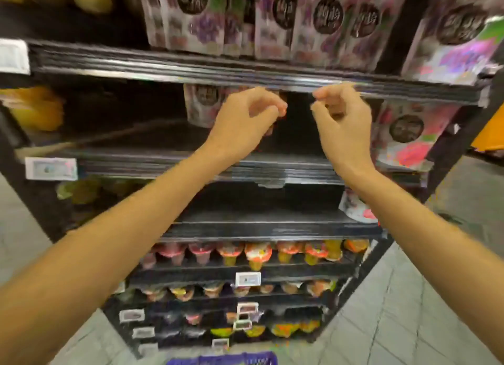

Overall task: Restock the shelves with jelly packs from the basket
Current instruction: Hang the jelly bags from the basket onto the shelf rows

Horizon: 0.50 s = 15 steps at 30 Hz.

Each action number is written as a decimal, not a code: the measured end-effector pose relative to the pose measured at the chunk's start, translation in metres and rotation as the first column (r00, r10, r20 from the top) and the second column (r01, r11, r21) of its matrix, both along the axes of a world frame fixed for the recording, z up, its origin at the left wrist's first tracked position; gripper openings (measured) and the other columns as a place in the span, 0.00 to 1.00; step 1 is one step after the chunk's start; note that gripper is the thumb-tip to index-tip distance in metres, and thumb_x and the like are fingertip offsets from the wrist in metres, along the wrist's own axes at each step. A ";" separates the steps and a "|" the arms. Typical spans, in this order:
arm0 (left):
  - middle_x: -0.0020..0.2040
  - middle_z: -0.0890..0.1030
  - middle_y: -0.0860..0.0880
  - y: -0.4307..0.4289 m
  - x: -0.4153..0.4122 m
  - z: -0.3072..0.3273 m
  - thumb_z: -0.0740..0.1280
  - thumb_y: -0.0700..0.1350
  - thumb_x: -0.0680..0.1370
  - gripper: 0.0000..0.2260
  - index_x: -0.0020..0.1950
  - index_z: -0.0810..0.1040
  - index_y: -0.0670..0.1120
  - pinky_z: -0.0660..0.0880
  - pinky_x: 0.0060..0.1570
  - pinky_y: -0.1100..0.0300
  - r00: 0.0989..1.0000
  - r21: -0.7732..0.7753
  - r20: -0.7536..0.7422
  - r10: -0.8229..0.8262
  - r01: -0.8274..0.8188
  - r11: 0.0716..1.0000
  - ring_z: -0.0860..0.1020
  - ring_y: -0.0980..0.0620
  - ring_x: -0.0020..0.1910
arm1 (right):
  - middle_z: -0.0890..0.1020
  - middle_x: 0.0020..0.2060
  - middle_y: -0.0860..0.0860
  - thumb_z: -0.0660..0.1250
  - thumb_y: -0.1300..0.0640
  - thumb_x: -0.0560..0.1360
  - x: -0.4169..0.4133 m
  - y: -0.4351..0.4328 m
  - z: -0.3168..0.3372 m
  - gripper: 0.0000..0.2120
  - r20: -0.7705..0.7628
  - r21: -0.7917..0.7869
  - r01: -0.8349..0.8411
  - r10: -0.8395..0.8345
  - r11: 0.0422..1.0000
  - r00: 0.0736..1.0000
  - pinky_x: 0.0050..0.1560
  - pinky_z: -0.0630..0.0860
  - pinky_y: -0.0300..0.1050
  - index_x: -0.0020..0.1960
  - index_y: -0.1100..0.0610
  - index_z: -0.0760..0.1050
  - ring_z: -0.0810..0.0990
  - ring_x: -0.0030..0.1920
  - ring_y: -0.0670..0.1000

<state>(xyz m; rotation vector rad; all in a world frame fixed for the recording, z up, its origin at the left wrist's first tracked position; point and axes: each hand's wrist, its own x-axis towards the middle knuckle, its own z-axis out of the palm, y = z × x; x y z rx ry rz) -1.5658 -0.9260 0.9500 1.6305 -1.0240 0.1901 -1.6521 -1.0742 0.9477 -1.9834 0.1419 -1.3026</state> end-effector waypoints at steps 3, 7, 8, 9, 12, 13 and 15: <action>0.44 0.83 0.57 0.031 -0.004 -0.091 0.65 0.41 0.79 0.08 0.45 0.81 0.53 0.77 0.47 0.67 0.957 0.122 -0.290 -0.009 0.046 0.992 0.81 0.62 0.43 | 0.79 0.37 0.50 0.65 0.65 0.76 -0.012 0.018 -0.102 0.06 -0.186 0.160 -0.018 0.048 0.987 0.981 0.38 0.72 0.38 0.49 0.56 0.77 0.75 0.36 0.43; 0.39 0.84 0.55 0.075 -0.019 -0.236 0.63 0.36 0.80 0.08 0.45 0.81 0.44 0.76 0.37 0.70 0.744 0.198 -0.663 0.081 0.070 0.978 0.80 0.63 0.36 | 0.80 0.39 0.46 0.65 0.62 0.79 -0.041 0.045 -0.250 0.04 -0.477 0.338 0.067 0.110 0.939 0.872 0.38 0.75 0.36 0.50 0.56 0.78 0.77 0.38 0.40; 0.37 0.83 0.54 0.086 -0.024 -0.275 0.61 0.33 0.79 0.09 0.45 0.80 0.40 0.74 0.34 0.71 0.681 0.220 -0.724 0.107 0.082 0.972 0.80 0.64 0.34 | 0.80 0.40 0.46 0.65 0.62 0.79 -0.050 0.052 -0.286 0.04 -0.536 0.372 0.104 0.122 0.922 0.835 0.39 0.75 0.33 0.49 0.56 0.78 0.78 0.38 0.38; 0.38 0.83 0.51 0.097 -0.031 -0.313 0.60 0.31 0.79 0.09 0.48 0.80 0.37 0.73 0.33 0.73 0.642 0.277 -0.751 0.154 0.095 0.956 0.80 0.64 0.34 | 0.81 0.40 0.47 0.65 0.63 0.79 -0.058 0.058 -0.321 0.04 -0.585 0.404 0.142 0.136 0.904 0.800 0.38 0.74 0.30 0.49 0.56 0.78 0.78 0.37 0.35; 0.46 0.82 0.45 0.128 -0.057 -0.426 0.62 0.34 0.80 0.08 0.53 0.80 0.34 0.73 0.38 0.73 0.537 0.439 -0.784 0.311 0.125 0.890 0.79 0.55 0.42 | 0.82 0.38 0.53 0.65 0.62 0.79 -0.081 0.073 -0.423 0.05 -0.730 0.425 0.256 0.162 0.868 0.664 0.34 0.71 0.36 0.48 0.61 0.79 0.81 0.38 0.42; 0.47 0.81 0.44 0.137 -0.066 -0.460 0.63 0.34 0.80 0.08 0.54 0.81 0.34 0.73 0.40 0.73 0.495 0.469 -0.795 0.351 0.133 0.873 0.79 0.55 0.43 | 0.83 0.38 0.58 0.65 0.61 0.79 -0.087 0.077 -0.456 0.06 -0.775 0.419 0.296 0.169 0.858 0.609 0.35 0.71 0.41 0.48 0.64 0.79 0.82 0.40 0.51; 0.45 0.80 0.44 0.151 -0.084 -0.525 0.64 0.32 0.79 0.07 0.52 0.80 0.32 0.73 0.42 0.70 0.431 0.514 -0.802 0.413 0.146 0.845 0.79 0.64 0.39 | 0.82 0.42 0.65 0.65 0.63 0.79 -0.101 0.082 -0.522 0.07 -0.837 0.422 0.354 0.210 0.835 0.505 0.39 0.72 0.44 0.48 0.68 0.78 0.80 0.44 0.64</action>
